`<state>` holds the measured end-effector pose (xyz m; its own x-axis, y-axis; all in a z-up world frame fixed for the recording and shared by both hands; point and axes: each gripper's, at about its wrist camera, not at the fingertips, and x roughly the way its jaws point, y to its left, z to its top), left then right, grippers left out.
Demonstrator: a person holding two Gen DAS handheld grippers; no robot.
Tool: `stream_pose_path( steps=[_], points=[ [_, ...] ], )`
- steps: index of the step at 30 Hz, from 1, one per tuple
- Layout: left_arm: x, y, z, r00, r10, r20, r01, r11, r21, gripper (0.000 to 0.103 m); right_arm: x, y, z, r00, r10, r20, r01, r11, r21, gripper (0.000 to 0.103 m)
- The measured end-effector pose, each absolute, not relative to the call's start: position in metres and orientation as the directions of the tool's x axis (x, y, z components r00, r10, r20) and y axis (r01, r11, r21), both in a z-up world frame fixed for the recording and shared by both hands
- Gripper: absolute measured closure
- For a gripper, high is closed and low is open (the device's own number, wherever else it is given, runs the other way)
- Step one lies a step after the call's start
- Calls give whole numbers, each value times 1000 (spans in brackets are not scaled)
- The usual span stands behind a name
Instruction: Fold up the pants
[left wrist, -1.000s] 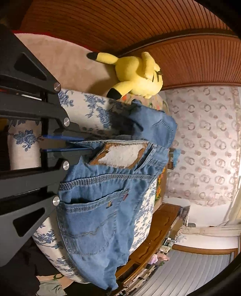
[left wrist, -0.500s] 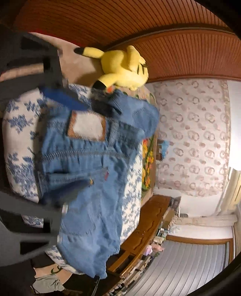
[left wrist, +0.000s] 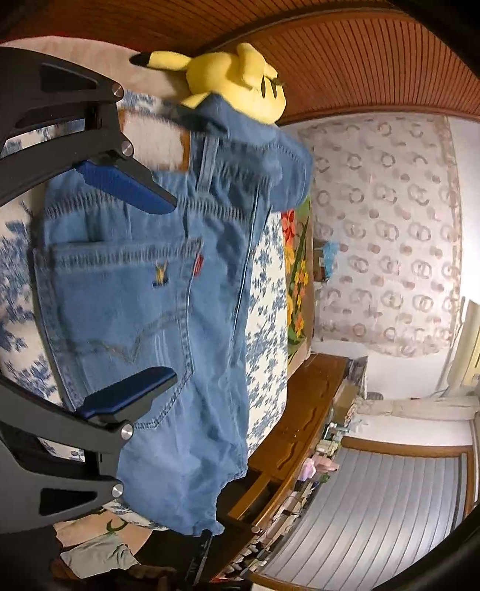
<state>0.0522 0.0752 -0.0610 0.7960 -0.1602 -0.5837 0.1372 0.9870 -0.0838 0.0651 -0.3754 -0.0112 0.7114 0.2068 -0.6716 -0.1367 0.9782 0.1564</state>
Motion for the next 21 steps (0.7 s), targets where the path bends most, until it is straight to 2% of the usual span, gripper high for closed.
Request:
stream_pose_path(
  steps=[2, 3, 5, 6, 9, 21],
  points=[
    [54, 68, -64, 792, -173, -586, 151, 985, -87, 18, 69, -372, -10, 709, 205, -675, -139, 979, 151, 65],
    [56, 64, -66, 789, -177, -589, 157, 984, -86, 18, 70, -369, -10, 707, 207, -676, -147, 978, 145, 69],
    [57, 58, -70, 784, -181, -594, 164, 983, -84, 18, 72, -364, -8, 710, 208, -673, -162, 978, 130, 88],
    [58, 56, -72, 780, -184, -598, 167, 982, -85, 18, 73, -361, -10, 706, 206, -678, -168, 978, 122, 93],
    [56, 52, -75, 773, -192, -605, 174, 981, -88, 18, 75, -354, -10, 703, 216, -678, -191, 975, 112, 100],
    [49, 59, -71, 783, -168, -599, 147, 986, -84, 18, 74, -317, 22, 759, 306, -575, -310, 946, 94, 101]
  ],
)
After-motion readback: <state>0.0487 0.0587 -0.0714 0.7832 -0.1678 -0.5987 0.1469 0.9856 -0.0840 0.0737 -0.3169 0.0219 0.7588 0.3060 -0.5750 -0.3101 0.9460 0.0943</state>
